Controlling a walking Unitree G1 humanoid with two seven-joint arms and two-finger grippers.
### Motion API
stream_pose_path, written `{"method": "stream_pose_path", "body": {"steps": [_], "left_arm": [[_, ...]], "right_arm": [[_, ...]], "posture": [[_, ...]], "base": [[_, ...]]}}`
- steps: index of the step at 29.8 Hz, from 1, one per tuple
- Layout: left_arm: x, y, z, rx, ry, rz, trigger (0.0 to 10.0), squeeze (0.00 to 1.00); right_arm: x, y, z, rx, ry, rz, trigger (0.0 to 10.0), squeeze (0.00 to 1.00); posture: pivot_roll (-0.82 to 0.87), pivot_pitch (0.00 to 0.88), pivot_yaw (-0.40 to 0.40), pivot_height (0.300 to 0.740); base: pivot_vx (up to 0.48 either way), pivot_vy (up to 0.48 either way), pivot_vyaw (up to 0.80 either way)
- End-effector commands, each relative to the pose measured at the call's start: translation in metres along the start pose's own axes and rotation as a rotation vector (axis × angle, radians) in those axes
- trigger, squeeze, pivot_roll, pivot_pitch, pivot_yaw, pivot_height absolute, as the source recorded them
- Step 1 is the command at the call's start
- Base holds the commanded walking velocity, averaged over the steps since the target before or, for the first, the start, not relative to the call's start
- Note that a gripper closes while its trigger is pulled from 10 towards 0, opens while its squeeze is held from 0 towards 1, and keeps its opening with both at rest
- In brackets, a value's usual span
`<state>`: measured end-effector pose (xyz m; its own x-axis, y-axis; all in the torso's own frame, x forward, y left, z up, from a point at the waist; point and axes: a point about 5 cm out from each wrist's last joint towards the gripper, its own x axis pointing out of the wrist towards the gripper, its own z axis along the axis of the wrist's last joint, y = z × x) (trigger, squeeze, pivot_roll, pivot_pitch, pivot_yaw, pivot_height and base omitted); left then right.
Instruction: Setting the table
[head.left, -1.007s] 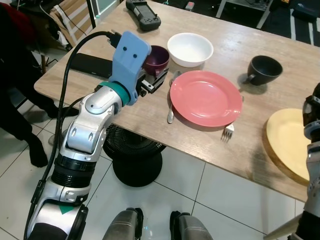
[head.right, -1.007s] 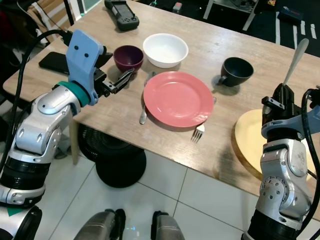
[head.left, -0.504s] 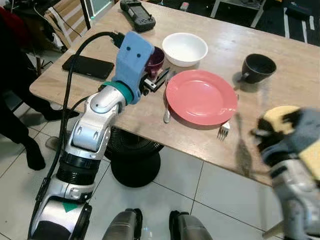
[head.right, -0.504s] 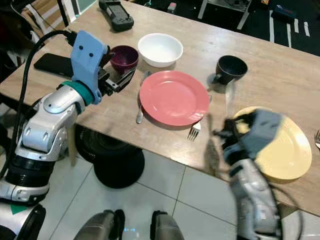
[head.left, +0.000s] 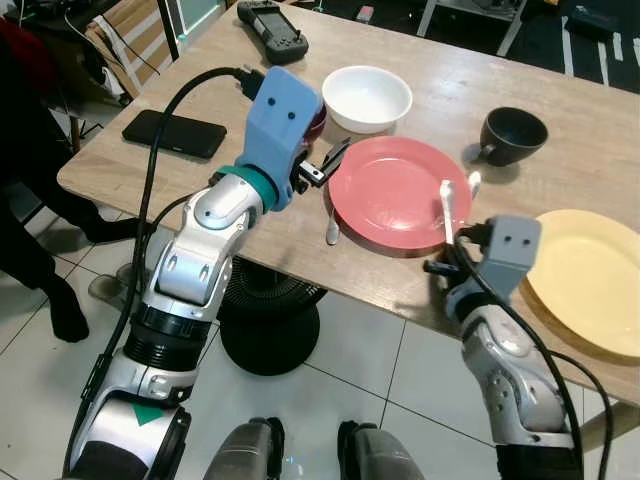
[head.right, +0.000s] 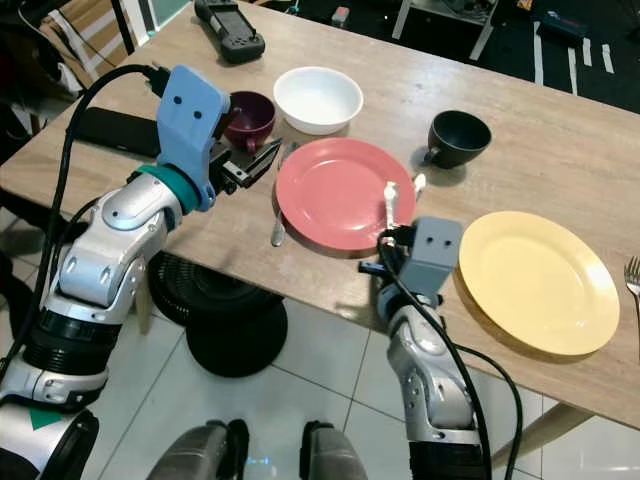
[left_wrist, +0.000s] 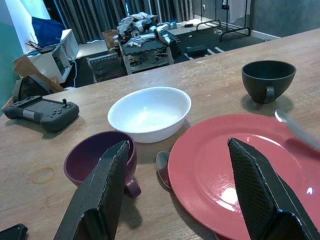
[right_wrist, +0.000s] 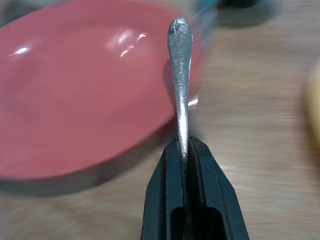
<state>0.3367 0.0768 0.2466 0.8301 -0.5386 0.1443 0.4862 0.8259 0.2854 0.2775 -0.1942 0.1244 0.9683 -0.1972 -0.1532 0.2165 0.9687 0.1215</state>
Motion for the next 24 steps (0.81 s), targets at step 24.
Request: {"method": "stream_pose_path", "body": {"steps": [24], "left_arm": [[0.002,-0.009,-0.006,-0.005,0.004,-0.015,10.0,0.00]], "right_arm": [[-0.012,-0.043,-0.006,0.050,0.048,-0.132,10.0,0.01]], "posture": [[0.01,0.078,0.012,0.740]], "base": [[0.000,0.000,0.00]]}}
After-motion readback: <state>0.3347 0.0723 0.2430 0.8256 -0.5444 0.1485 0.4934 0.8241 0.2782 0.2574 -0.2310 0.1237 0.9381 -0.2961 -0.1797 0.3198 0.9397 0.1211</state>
